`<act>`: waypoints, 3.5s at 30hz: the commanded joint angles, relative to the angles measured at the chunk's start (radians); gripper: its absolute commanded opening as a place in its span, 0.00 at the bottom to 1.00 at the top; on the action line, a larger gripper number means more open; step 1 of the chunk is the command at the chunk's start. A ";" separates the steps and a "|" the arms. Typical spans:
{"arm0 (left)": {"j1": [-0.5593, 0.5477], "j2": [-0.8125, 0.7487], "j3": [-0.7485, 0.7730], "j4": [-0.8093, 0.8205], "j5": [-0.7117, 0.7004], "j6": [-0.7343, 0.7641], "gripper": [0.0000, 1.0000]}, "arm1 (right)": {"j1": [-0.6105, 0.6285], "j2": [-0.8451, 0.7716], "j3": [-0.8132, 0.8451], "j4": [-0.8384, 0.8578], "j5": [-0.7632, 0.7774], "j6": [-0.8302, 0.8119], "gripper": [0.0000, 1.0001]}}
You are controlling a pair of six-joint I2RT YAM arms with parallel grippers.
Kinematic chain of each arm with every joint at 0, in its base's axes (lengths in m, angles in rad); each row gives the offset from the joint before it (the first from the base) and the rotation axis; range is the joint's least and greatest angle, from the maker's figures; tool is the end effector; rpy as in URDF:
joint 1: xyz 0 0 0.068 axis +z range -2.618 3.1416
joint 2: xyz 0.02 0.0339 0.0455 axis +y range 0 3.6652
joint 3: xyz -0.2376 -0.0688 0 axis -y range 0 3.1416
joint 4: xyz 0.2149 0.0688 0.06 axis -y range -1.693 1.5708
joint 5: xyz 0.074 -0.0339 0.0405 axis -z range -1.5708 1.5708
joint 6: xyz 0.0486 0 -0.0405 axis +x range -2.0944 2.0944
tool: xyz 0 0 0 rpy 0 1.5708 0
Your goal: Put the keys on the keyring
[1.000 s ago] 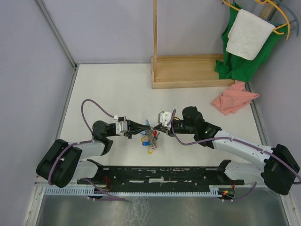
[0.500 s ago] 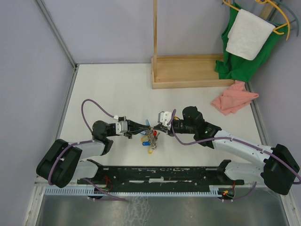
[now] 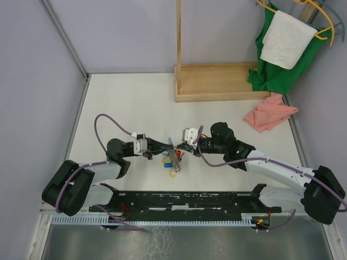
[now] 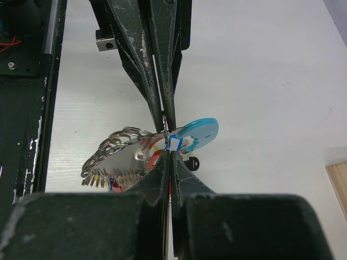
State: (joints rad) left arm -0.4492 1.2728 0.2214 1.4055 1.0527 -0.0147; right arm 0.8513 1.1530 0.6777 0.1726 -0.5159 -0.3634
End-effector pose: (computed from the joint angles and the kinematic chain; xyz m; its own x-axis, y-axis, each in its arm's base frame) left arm 0.1627 -0.1253 0.2179 0.2984 -0.1519 -0.9423 0.9536 0.0900 0.2874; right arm 0.1488 0.2062 0.2510 0.1592 -0.2874 -0.9445 -0.9714 0.1251 -0.2018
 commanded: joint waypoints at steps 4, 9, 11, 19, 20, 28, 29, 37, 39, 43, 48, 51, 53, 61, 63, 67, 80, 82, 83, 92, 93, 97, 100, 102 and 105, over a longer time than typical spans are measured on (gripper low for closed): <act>-0.003 -0.028 0.021 0.045 -0.019 -0.016 0.03 | 0.007 0.000 0.014 0.013 0.008 0.006 0.01; -0.003 -0.033 0.016 0.044 -0.025 -0.010 0.03 | 0.007 0.003 0.016 0.011 0.004 0.003 0.01; -0.002 -0.035 0.016 0.042 -0.026 -0.008 0.03 | 0.007 0.003 0.017 0.010 0.005 0.004 0.01; -0.002 -0.027 0.018 0.032 -0.013 -0.007 0.03 | 0.008 -0.015 0.004 0.050 -0.001 0.012 0.01; -0.002 -0.025 0.018 0.032 -0.011 -0.007 0.03 | 0.008 -0.014 0.002 0.053 -0.001 0.012 0.01; -0.003 -0.018 0.022 0.022 -0.004 -0.006 0.03 | 0.008 -0.013 -0.001 0.072 -0.005 0.017 0.01; -0.004 -0.018 0.022 0.022 -0.002 -0.005 0.03 | 0.007 -0.013 -0.001 0.072 -0.004 0.019 0.01; -0.005 -0.042 0.018 0.013 -0.018 0.002 0.03 | 0.008 0.000 0.007 0.022 0.010 0.006 0.01; -0.005 -0.046 0.018 0.008 -0.020 0.004 0.03 | 0.008 0.003 0.011 0.005 0.015 0.000 0.01; -0.005 -0.049 0.018 0.005 -0.020 0.003 0.03 | 0.008 0.002 0.013 -0.004 0.027 -0.005 0.01; -0.005 -0.044 0.018 0.002 -0.013 0.002 0.03 | 0.008 -0.005 0.010 0.018 0.018 0.000 0.01; -0.005 -0.041 0.018 0.002 -0.013 0.002 0.03 | 0.008 -0.010 0.006 0.032 0.009 0.005 0.01; -0.004 -0.042 0.019 -0.001 -0.014 0.002 0.03 | 0.008 -0.014 0.005 0.037 0.004 0.006 0.01; -0.005 -0.037 0.022 -0.003 -0.013 0.001 0.03 | 0.008 -0.022 0.004 0.042 -0.007 0.006 0.01; -0.005 -0.038 0.022 -0.005 -0.014 0.002 0.03 | 0.008 -0.022 0.003 0.044 -0.009 0.007 0.01; -0.005 -0.036 0.022 -0.004 -0.016 0.002 0.03 | 0.008 -0.025 0.003 0.047 -0.020 0.011 0.01; -0.005 -0.043 0.022 -0.010 -0.028 0.011 0.03 | 0.008 -0.023 -0.001 0.035 -0.008 0.009 0.01; -0.006 -0.045 0.022 -0.011 -0.030 0.012 0.03 | 0.008 -0.022 0.000 0.032 -0.008 0.009 0.01; -0.006 -0.045 0.022 -0.011 -0.031 0.013 0.03 | 0.008 -0.022 0.002 0.028 -0.007 0.010 0.01; -0.005 -0.050 0.019 -0.009 -0.036 0.012 0.03 | 0.007 -0.012 0.010 0.013 -0.005 0.008 0.01; -0.006 -0.051 0.018 -0.009 -0.036 0.012 0.03 | 0.008 -0.012 0.011 0.013 -0.005 0.009 0.01; -0.005 -0.052 0.018 -0.008 -0.035 0.012 0.03 | 0.008 -0.015 0.012 0.014 -0.005 0.008 0.01; -0.006 -0.051 0.018 -0.007 -0.037 0.012 0.03 | 0.008 -0.014 0.015 0.009 -0.006 0.008 0.01; -0.006 -0.052 0.018 -0.005 -0.036 0.012 0.03 | 0.008 -0.007 0.018 0.003 -0.006 0.008 0.01; -0.006 -0.052 0.018 -0.002 -0.037 0.011 0.03 | 0.008 0.000 0.020 0.002 -0.003 0.009 0.01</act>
State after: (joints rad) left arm -0.4519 1.2461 0.2214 1.3560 1.0466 -0.0139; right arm 0.8555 1.1473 0.6731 0.1551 -0.5140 -0.3626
